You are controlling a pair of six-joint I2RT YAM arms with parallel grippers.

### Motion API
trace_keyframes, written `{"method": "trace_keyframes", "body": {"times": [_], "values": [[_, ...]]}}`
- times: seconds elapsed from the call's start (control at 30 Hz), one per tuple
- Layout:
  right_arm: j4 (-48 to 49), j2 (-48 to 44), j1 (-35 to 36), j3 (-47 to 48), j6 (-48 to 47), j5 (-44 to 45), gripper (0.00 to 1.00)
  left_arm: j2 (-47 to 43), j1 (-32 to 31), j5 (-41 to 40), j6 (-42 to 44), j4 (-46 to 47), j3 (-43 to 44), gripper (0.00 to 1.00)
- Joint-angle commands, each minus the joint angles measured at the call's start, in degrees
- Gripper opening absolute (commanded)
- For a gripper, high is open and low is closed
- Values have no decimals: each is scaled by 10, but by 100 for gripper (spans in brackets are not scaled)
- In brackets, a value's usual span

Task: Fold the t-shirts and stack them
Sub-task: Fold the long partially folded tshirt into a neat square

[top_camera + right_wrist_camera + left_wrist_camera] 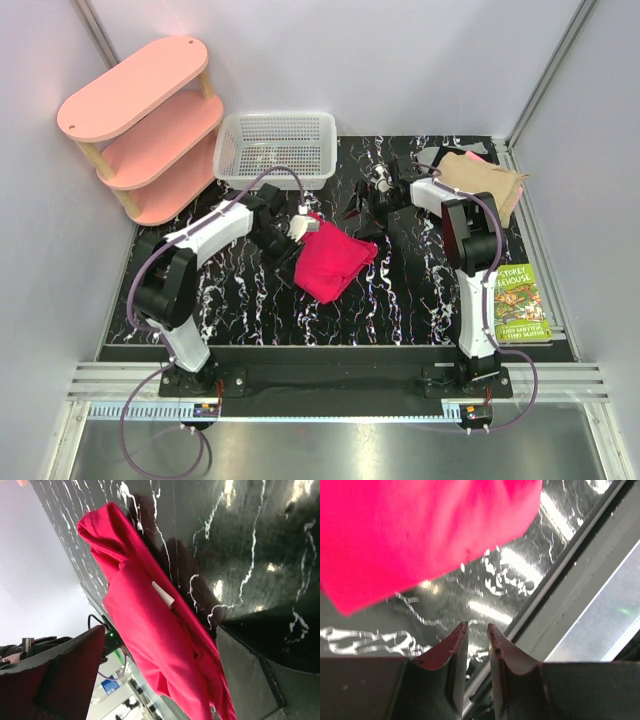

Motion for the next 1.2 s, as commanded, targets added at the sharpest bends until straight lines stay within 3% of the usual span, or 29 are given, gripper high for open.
{"method": "trace_keyframes", "body": {"times": [0.0, 0.17, 0.47, 0.83, 1.17], "values": [[-20, 21, -4, 60, -43, -24, 100, 19, -35, 4, -22, 50, 35, 26], [-30, 58, -8, 71, -62, -40, 100, 61, -67, 0, -33, 78, 41, 26], [-23, 68, -4, 27, -81, -55, 100, 129, -70, -27, -20, 99, 29, 24], [-7, 70, 49, -7, -83, -44, 100, 129, -37, -44, -18, 122, 10, 23], [71, 36, 103, -126, -53, -25, 100, 122, 38, -79, 10, 124, 31, 23]]}}
